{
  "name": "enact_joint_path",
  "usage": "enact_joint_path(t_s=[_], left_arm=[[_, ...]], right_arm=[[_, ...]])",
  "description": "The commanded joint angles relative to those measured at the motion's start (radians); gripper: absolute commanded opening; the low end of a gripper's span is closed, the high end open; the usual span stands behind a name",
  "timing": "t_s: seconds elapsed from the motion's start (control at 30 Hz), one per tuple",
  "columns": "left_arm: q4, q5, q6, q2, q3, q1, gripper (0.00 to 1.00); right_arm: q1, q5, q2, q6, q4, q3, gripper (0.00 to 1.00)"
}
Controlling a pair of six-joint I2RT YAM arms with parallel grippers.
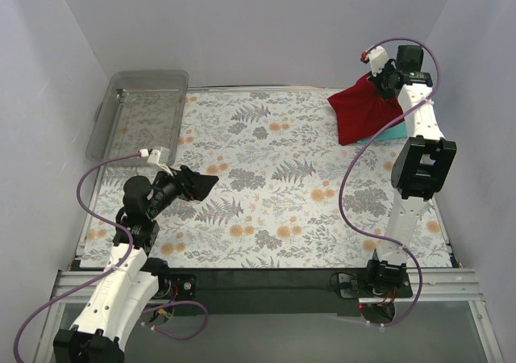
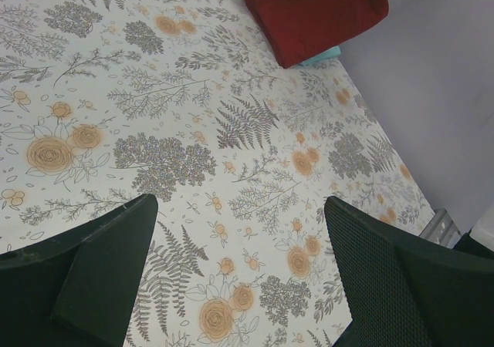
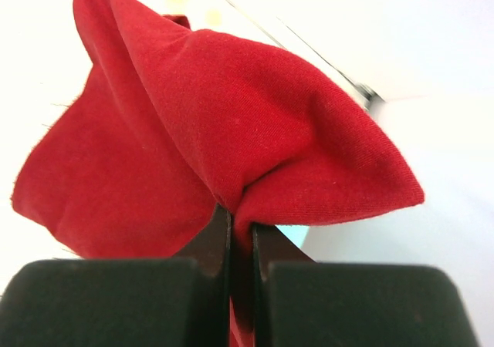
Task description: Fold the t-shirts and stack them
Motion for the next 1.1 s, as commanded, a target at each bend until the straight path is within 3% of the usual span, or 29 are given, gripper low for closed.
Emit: enact_joint_path(t_s=[0.0, 0.3, 1.07], left_arm=[[0.009, 0.004, 0.015, -0.002, 0.004, 0.007, 0.83], [0.009, 0.005, 0.016, -0.002, 0.004, 0.007, 0.83], [0.005, 0.011, 0.021, 0.006, 0.006, 0.007, 0.83]], right_arm=[[-0.002, -0.119, -0.039, 0.046, 0.017, 0.027, 0.01], [-0.002, -0.130, -0.070, 0.074, 0.017, 0.088, 0.01], [-0.049, -0.127, -0.109, 0.002, 0.017, 0.031, 0.01]])
